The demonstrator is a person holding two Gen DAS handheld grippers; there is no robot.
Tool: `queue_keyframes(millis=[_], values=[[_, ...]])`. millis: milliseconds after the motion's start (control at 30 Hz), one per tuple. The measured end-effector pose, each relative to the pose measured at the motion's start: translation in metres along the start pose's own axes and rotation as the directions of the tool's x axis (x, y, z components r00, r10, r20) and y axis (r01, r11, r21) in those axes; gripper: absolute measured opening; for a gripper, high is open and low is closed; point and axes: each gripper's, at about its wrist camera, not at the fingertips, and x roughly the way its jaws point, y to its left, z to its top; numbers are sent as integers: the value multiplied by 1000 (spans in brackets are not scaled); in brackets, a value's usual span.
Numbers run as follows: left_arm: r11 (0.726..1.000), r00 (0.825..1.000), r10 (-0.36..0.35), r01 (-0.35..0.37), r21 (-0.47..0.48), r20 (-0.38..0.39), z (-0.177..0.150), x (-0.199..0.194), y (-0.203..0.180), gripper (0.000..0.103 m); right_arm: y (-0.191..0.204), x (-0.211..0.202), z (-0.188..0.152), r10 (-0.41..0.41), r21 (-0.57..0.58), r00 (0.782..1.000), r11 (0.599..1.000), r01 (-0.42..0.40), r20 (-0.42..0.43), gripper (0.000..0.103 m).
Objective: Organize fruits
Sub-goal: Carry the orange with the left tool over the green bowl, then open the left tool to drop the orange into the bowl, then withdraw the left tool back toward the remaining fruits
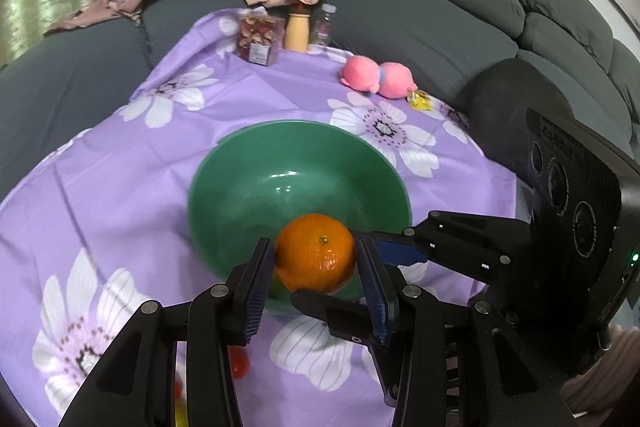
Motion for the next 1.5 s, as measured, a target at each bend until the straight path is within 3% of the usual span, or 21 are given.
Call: queue_keyframes(millis=[300, 533, 700, 767, 867, 1167, 1333, 1500], values=[[1000, 999, -20, 20, -4, -38, 7, 24, -7, 43, -19, 7, -5, -30, 33, 999, 999, 31, -25, 45], [999, 1000, -12, 11, -42, -29, 8, 19, 1, 43, -19, 6, -6, -67, 32, 997, 997, 68, -26, 46], [995, 999, 30, -32, -90, -18, 1, 5, 14, 43, -14, -1, -7, -109, 12, 994, 994, 109, -17, 50], [992, 998, 57, -57, -111, -2, -6, -7, 20, 54, -8, -5, -8, -131, -5, 991, 991, 130, -10, 54], [985, 995, 94, -92, -145, 8, -15, -20, 30, 62, 3, -12, -8, -155, -31, 988, 987, 155, 5, 59], [946, 979, 204, -198, -258, -3, -60, -61, 50, 67, 44, -31, -12, -143, -116, 989, 982, 146, 36, 73], [916, 963, 269, -260, -307, -16, -86, -83, 53, 67, 66, -35, -16, -122, -149, 992, 981, 124, 21, 77], [903, 957, 289, -280, -324, -21, -106, -97, 52, 67, 86, -37, -19, -98, -185, 995, 978, 99, 13, 78]])
